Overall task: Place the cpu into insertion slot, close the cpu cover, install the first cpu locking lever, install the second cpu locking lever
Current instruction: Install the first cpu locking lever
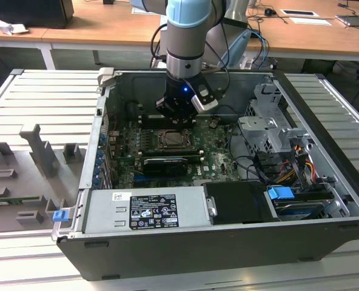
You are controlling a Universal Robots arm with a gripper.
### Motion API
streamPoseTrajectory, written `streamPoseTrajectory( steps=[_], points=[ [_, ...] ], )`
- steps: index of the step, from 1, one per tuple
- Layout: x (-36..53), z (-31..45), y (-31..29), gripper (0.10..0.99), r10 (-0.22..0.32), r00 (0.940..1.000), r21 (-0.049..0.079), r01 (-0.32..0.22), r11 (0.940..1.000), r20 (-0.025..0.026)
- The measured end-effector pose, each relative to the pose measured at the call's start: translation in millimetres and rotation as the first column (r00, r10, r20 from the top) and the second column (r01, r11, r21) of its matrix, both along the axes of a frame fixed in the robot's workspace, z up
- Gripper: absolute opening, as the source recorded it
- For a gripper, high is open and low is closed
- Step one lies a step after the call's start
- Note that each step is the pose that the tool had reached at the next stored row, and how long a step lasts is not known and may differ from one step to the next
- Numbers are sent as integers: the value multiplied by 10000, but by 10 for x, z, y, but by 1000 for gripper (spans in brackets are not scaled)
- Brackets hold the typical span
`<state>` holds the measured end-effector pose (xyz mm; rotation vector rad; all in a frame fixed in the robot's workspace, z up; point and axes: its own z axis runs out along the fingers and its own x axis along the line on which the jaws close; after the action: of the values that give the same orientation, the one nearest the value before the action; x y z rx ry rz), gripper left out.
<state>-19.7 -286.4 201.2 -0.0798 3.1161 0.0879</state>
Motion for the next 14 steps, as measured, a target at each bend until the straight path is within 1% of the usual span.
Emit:
streamPoseTrajectory(
  steps=[1,2,4,5,8,9,14],
  points=[
    [0,-2,0,106,0,10000,18,0,10000,0],
    [0,-3,1,106,0,10000,66,0,10000,0],
    [0,-2,3,106,-1,10000,76,1,10000,3],
    [1,10,4,106,0,10000,81,0,10000,5],
    [0,137,3,106,0,10000,73,0,10000,2],
    [0,156,2,106,0,10000,73,0,10000,2],
    [1,157,-37,106,1,10000,73,-1,10000,2]
  ],
)
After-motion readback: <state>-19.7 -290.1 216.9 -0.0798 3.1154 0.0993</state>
